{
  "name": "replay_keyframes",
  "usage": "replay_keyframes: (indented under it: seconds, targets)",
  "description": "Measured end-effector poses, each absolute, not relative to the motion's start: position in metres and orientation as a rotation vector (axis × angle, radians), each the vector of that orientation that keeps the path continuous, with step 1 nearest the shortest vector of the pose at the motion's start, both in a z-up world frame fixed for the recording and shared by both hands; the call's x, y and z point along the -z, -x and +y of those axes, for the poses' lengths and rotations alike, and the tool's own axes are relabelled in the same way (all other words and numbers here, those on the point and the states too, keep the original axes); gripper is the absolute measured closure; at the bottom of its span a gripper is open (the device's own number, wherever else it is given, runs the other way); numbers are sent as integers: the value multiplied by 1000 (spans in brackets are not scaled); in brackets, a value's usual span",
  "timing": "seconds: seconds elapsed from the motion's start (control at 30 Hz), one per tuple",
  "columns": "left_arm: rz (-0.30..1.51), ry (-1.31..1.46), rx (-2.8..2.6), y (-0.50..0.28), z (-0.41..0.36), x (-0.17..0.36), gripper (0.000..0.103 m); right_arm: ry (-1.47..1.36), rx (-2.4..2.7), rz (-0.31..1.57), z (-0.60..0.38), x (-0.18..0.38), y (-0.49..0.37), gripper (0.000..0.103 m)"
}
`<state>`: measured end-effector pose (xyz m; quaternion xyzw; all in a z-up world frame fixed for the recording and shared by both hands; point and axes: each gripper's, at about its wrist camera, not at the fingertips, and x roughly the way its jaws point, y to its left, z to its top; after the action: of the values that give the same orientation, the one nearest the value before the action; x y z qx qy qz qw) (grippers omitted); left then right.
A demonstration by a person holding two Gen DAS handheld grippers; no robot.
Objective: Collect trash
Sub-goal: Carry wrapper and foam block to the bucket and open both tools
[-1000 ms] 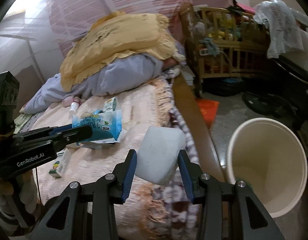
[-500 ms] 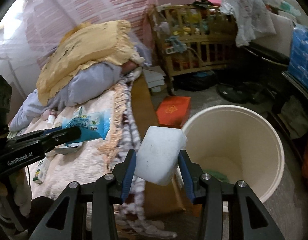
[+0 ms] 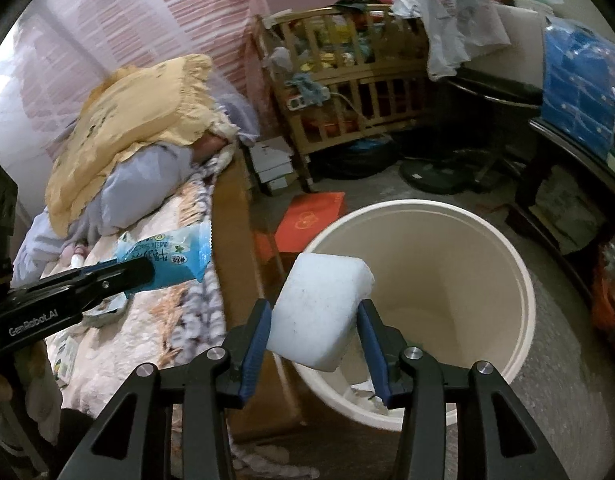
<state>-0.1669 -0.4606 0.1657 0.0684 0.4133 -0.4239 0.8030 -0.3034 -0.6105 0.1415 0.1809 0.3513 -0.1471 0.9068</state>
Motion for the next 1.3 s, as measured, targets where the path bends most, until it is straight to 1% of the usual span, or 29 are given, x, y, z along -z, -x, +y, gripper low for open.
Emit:
replay_keyframes:
  seconds: [0.33, 0.8, 0.83, 0.87, 0.9, 0.93, 0.97, 1.0, 1.03, 1.3]
  targets:
    - [934, -153, 936, 164, -506, -143, 82, -422, 379, 756, -643, -118, 309, 59]
    - [966, -116, 977, 152, -530, -125, 82, -436, 421, 778, -655, -105, 302, 56]
    - [968, -106, 986, 152, -532, -125, 81, -434, 428, 780, -655, -105, 302, 55]
    - [969, -98, 991, 151, -533, -125, 80, -431, 437, 780, -656, -105, 302, 48]
    - [970, -88, 995, 150, -534, -125, 79, -430, 445, 780, -657, -105, 301, 34]
    - [974, -81, 998, 150, -535, -124, 74, -429, 456, 778, -658, -105, 302, 29]
    - [978, -73, 1002, 149, -536, -123, 69, -430, 461, 773, -659, -106, 303, 27]
    - [986, -64, 1005, 148, -535, -122, 58, -430, 465, 767, -660, -106, 304, 27]
    - [991, -56, 1006, 147, -535, -122, 51, -428, 472, 763, -661, -107, 306, 27]
    - [978, -85, 946, 147, -506, -132, 50, -437, 433, 774, -655, -104, 300, 27]
